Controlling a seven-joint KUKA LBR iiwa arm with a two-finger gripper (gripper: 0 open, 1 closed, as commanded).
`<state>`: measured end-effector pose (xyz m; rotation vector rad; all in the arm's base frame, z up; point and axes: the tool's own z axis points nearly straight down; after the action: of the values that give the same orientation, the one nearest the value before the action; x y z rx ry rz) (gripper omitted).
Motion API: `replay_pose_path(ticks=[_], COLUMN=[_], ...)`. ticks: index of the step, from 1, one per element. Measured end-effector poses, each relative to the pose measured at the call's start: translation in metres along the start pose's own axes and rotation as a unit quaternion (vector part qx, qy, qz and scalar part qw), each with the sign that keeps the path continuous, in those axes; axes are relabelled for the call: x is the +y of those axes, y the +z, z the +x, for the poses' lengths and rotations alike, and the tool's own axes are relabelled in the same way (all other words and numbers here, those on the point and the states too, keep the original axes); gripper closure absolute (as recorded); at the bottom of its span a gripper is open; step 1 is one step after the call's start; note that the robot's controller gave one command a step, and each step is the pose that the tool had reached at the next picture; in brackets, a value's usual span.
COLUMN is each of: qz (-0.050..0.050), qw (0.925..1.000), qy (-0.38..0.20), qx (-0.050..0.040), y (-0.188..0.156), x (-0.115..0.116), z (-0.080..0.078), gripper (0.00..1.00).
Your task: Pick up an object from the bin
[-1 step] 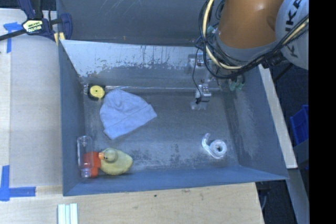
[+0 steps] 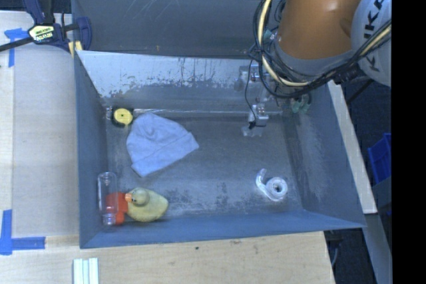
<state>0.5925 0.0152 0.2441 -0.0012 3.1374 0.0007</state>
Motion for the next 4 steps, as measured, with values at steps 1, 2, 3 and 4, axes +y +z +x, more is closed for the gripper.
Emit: replay_pose_path(ticks=[1,2,3,4], qz=[0.000,0.000,0.000,0.000], qw=[0.9997,0.9996,0.9906,0.9937], qy=[-0.022,-0.028,-0.137,-0.112], qx=[-0.0002,0.0027,-0.0001,-0.0036], y=[0.085,0.069,-0.028,0.023], x=[0.021,-0.011,-0.019,-0.005], z=[0.014,0.040,0.047,0.023], gripper=[0.00,0.00,0.00,0.00])
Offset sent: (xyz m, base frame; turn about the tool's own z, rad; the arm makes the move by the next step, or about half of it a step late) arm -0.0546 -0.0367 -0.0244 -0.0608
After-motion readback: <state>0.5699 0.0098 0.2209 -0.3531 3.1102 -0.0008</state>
